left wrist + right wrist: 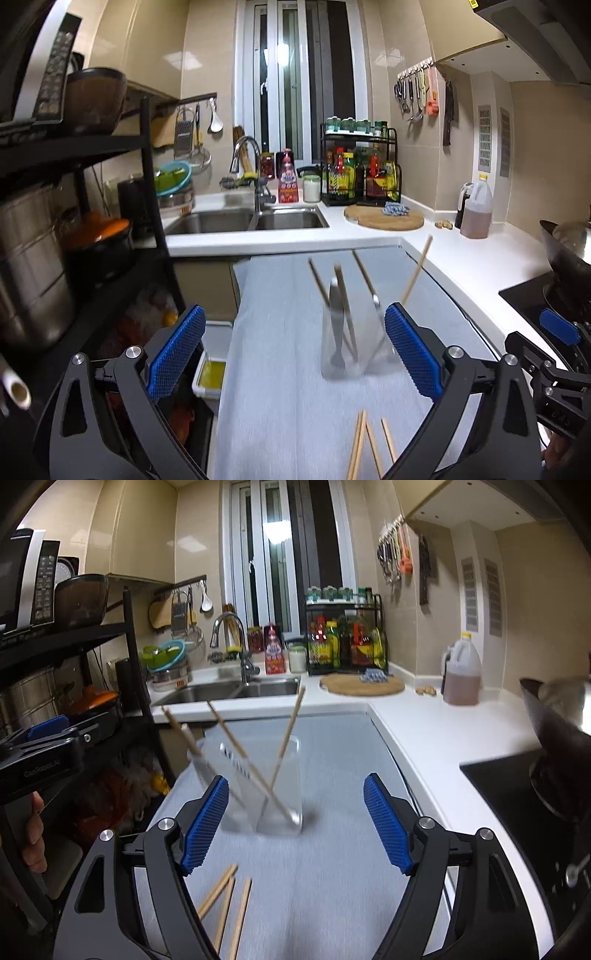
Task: Organize utensils
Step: 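Move both tools back over the remaining chopsticks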
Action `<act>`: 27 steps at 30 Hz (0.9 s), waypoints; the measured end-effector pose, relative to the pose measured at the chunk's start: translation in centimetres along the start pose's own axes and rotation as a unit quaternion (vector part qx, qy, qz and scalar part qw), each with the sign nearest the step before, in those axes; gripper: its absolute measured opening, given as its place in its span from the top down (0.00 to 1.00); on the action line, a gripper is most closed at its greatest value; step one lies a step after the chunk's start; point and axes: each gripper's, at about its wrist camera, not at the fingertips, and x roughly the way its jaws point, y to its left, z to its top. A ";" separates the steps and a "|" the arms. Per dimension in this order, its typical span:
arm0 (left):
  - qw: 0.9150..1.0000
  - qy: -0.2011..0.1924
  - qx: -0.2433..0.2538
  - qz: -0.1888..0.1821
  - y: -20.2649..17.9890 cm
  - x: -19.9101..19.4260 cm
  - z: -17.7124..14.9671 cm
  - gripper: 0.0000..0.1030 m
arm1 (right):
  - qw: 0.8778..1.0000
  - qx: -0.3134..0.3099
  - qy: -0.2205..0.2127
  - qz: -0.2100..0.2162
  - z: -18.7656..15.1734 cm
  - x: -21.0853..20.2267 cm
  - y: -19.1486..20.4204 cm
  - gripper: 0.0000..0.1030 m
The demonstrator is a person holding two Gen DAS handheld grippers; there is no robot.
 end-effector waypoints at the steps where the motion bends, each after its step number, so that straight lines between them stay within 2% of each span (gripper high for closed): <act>1: 1.000 0.005 -0.003 0.001 0.2 -0.8 -0.9 0.08 | 1.000 0.006 0.005 0.001 -0.7 -0.6 -0.1 0.26; 6: 0.999 0.033 -0.019 0.003 1.2 -3.6 -5.1 0.08 | 0.999 0.031 0.031 0.002 -4.4 -3.7 0.0 0.25; 12: 0.999 0.049 -0.017 0.008 1.7 -6.7 -10.1 0.08 | 0.998 0.029 0.057 0.005 -8.8 -6.8 0.8 0.25; 22: 0.996 0.084 -0.009 0.012 1.9 -8.9 -16.8 0.08 | 0.997 0.007 0.071 0.005 -13.9 -9.4 2.4 0.25; 23: 0.996 0.086 -0.007 0.011 2.1 -8.8 -17.4 0.08 | 0.997 0.005 0.071 0.006 -14.3 -9.4 2.4 0.27; 27: 0.996 0.094 -0.001 -0.003 2.2 -8.5 -18.9 0.15 | 0.996 -0.009 0.085 0.023 -16.2 -9.2 2.7 0.54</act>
